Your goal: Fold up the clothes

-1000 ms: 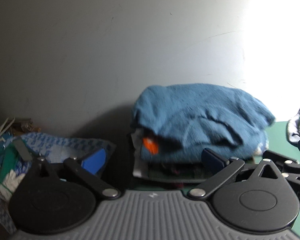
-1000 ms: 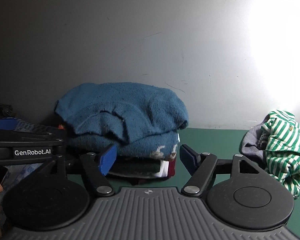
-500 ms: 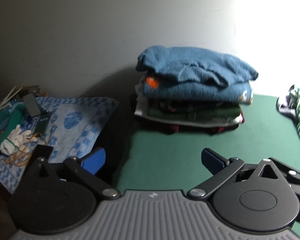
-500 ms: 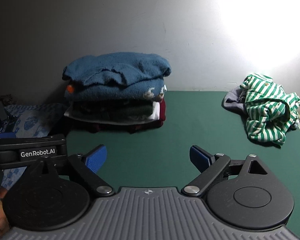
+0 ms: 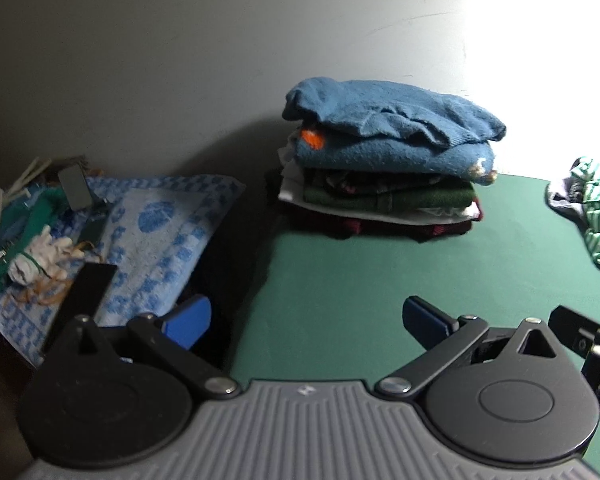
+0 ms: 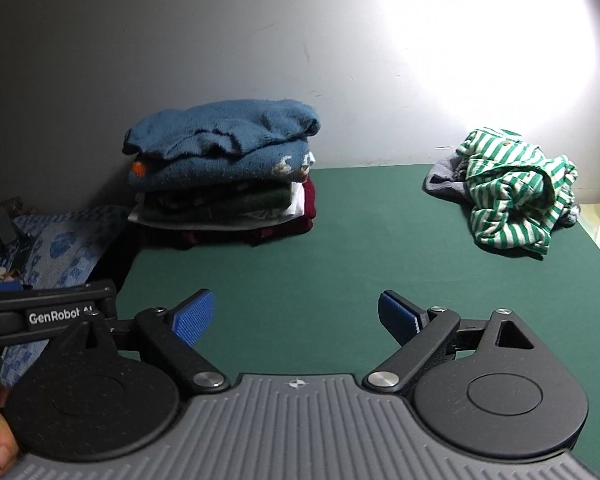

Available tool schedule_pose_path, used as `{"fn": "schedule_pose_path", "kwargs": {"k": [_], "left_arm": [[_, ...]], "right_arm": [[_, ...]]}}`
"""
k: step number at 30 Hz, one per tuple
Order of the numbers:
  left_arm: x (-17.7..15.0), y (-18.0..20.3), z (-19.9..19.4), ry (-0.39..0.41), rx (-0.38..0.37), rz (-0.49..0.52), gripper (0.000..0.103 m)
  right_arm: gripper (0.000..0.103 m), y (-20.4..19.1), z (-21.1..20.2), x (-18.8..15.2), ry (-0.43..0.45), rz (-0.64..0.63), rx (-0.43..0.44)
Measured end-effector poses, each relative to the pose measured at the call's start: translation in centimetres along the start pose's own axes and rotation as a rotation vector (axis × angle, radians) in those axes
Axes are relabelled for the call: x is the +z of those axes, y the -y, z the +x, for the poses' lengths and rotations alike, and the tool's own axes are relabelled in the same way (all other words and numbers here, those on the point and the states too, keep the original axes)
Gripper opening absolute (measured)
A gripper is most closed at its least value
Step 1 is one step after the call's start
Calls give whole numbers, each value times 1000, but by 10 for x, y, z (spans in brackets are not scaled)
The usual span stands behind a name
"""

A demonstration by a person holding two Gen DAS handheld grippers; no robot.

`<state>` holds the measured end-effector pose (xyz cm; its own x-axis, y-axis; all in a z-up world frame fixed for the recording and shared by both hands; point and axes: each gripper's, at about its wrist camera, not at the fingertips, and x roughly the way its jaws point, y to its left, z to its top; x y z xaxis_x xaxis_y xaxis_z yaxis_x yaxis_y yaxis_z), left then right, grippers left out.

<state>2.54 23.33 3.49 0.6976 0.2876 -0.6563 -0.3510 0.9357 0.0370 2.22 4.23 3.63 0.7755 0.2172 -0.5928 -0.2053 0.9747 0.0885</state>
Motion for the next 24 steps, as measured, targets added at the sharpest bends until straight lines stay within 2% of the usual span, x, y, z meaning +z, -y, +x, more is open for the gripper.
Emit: {"fn": "schedule_pose_path", "kwargs": {"k": [3, 11, 19, 24], "left_arm": [[-5, -1, -5, -2, -18, -1, 103], [-18, 3, -26, 13, 4, -12, 103], [-24, 5, -44, 17, 42, -92, 103], [-31, 19, -53, 23, 118, -93, 103]], "right_arm": [[90, -3, -2, -2, 13, -13, -17], [90, -12, -3, -11, 34, -121, -37], [90, 2, -7, -10, 22, -135, 46], [91, 17, -6, -11, 1, -149, 90]]}}
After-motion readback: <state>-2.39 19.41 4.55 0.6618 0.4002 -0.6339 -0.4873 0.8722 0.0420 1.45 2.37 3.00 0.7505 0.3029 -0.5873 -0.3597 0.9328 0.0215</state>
